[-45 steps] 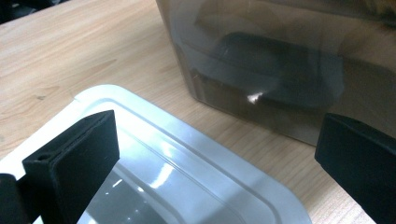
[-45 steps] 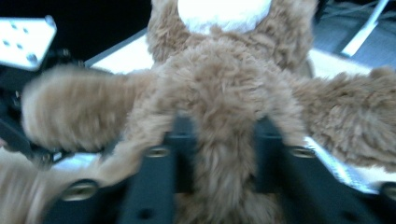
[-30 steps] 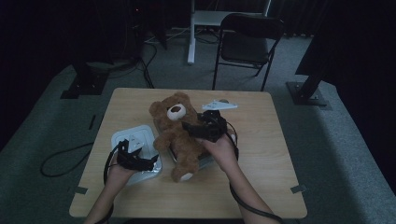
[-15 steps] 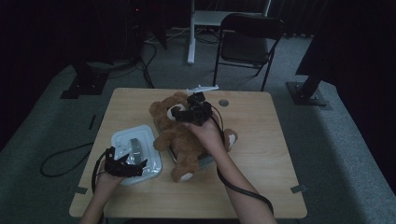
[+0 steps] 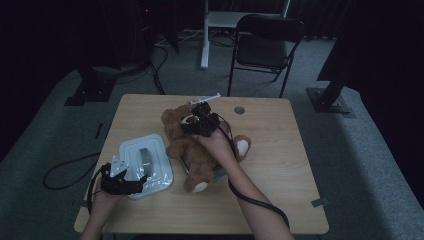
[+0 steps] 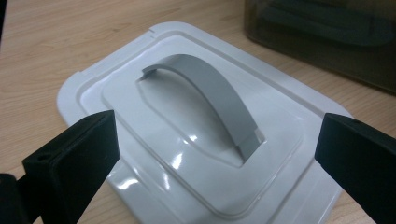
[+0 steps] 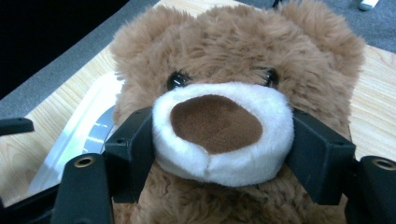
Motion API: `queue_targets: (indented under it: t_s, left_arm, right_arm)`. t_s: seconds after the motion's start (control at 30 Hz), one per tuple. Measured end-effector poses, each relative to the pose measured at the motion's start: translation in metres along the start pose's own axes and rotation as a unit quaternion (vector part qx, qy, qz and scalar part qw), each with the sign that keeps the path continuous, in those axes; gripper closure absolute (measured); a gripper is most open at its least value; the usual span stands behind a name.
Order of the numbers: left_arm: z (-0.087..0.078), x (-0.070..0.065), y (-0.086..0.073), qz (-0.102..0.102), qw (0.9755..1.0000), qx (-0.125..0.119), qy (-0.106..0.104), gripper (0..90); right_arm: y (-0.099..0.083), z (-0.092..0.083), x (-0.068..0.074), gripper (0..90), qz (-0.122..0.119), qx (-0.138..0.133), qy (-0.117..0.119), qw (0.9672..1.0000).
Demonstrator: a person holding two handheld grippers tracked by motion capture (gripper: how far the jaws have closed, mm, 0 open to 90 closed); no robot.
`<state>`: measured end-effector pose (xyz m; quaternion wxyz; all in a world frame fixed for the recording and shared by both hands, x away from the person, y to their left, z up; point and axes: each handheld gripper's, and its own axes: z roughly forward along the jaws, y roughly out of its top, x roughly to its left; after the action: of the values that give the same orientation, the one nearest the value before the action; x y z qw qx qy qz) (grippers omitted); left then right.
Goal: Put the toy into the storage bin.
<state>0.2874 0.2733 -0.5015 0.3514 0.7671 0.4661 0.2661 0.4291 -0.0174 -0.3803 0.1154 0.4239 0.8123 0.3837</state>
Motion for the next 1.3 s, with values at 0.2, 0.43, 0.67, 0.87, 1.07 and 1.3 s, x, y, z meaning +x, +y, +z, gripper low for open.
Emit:
queue_targets:
  t_s: [0.2,0.43,0.67,0.87,1.07,1.3]
  left_arm:
    - [0.001,0.001,-0.003,-0.003,1.0000,0.002,0.000,0.7]
    - [0.001,-0.001,-0.002,-0.002,1.0000,0.000,0.000,0.7]
    - [0.002,-0.001,-0.003,-0.002,1.0000,0.002,0.001,0.7]
    - [0.003,-0.001,-0.004,-0.004,1.0000,0.002,0.001,0.7]
    - [0.004,0.000,-0.006,-0.005,1.0000,0.002,0.000,0.7]
    - [0.003,0.000,-0.006,-0.003,1.0000,0.004,-0.001,0.7]
  right_arm:
    - [-0.009,0.005,-0.001,29.7,0.000,0.008,0.000,1.0000]
    - [-0.019,0.015,0.000,30.4,-0.009,0.031,-0.008,0.9995]
    - [-0.020,0.026,0.001,30.6,-0.002,0.061,-0.015,0.9980]
    - [-0.021,0.047,0.007,30.5,-0.017,0.116,-0.041,0.9922]
    - [-0.027,0.072,0.010,29.4,-0.017,0.166,-0.046,0.9849]
    - [-0.025,0.068,0.008,27.5,-0.005,0.155,-0.039,0.9871]
